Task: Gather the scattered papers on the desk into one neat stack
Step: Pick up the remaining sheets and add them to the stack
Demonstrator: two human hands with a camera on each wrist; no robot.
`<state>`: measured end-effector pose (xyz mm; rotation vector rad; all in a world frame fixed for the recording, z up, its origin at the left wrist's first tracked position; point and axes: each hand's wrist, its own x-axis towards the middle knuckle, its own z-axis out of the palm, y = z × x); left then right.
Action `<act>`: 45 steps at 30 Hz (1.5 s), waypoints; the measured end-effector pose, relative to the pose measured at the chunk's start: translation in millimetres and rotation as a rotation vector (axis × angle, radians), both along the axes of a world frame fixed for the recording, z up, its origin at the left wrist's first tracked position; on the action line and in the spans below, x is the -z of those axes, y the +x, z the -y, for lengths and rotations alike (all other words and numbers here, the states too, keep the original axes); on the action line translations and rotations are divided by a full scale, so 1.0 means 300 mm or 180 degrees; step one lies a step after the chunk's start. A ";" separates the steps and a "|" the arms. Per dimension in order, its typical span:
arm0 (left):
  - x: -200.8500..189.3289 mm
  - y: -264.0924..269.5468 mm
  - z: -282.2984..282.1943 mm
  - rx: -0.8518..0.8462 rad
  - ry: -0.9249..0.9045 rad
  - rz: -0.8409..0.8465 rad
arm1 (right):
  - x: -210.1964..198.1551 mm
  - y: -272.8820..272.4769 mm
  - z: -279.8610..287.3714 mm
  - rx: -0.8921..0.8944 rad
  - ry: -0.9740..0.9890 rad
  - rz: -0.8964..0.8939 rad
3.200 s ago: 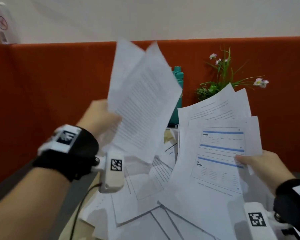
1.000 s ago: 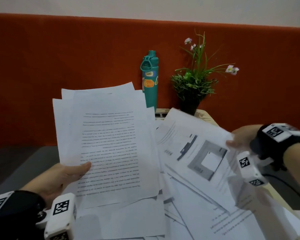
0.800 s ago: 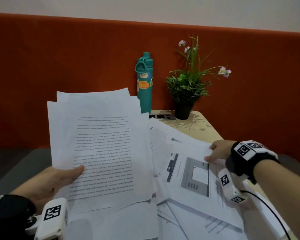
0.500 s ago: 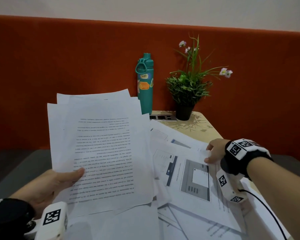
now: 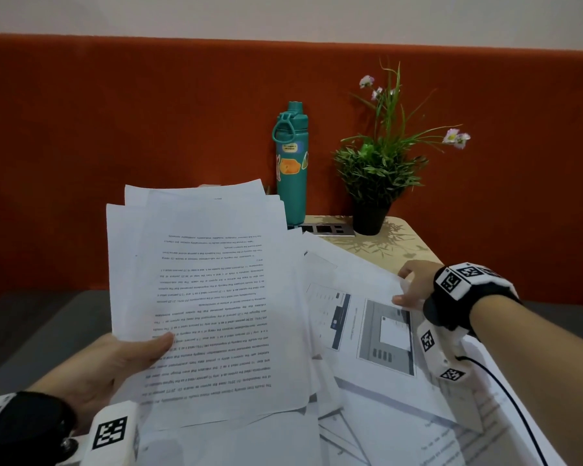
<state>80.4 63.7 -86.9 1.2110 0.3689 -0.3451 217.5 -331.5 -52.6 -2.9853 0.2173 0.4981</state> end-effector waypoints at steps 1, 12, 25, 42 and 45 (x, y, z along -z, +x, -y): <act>0.002 0.001 -0.001 -0.0019 0.0019 -0.0004 | 0.000 0.002 0.003 -0.0032 -0.0057 0.0047; -0.004 -0.002 -0.003 -0.0021 0.0001 0.0105 | -0.053 -0.041 0.013 -0.0158 -0.0112 0.0368; -0.061 0.034 0.093 -0.0164 0.0753 0.0729 | -0.325 -0.207 0.137 0.0771 0.1780 0.2319; -0.087 0.025 0.287 0.0003 0.0825 0.0436 | 0.068 -0.340 -0.305 0.0414 0.2275 0.0537; -0.065 0.038 0.264 -0.0054 0.1158 0.0493 | 0.054 -0.334 -0.283 0.0437 0.2243 0.0575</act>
